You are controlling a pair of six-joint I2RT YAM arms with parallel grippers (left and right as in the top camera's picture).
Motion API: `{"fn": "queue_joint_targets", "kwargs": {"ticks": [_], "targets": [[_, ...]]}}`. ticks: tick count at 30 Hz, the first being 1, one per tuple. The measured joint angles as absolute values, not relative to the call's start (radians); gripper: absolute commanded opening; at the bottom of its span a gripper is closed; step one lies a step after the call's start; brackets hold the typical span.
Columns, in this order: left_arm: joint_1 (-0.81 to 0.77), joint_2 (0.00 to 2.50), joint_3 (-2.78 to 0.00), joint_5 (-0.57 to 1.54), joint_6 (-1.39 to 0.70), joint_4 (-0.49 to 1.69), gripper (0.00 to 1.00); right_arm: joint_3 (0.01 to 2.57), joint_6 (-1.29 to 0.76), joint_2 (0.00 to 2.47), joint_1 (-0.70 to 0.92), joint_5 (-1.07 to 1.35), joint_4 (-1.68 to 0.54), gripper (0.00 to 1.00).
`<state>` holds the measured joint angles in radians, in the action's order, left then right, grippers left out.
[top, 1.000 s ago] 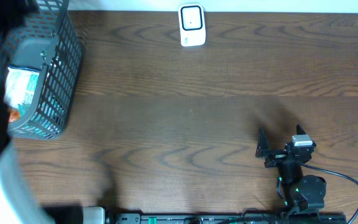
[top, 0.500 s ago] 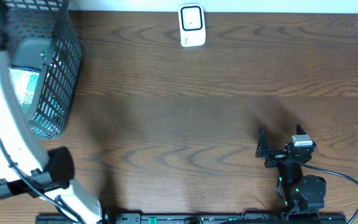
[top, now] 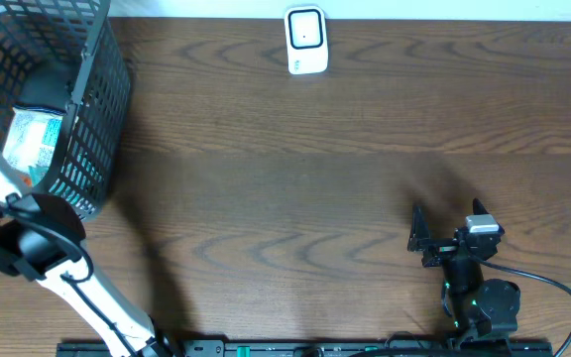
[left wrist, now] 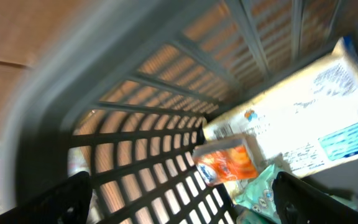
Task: Scan the item barcode
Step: 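Reach into the basket and grasp the small orange box with the left gripper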
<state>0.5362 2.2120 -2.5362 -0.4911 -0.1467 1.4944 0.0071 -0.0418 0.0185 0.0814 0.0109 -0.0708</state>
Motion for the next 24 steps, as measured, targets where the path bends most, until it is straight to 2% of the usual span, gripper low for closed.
{"fn": "queue_joint_targets", "kwargs": {"ticks": [5, 14, 24], "targets": [[0.532, 2.257, -2.482, -0.482, -0.183, 1.499, 0.93, 0.007, -0.042, 0.019, 0.081, 0.011, -0.071, 0.99], [0.534, 2.264, -2.38, -0.469, -0.494, 1.44, 0.95, 0.007, -0.042, 0.019, 0.081, 0.011, -0.071, 0.99], [0.554, 2.264, -2.15, -0.469, -0.558, 1.313, 0.94, 0.007, -0.041, 0.019, 0.081, 0.011, -0.071, 0.99]]}}
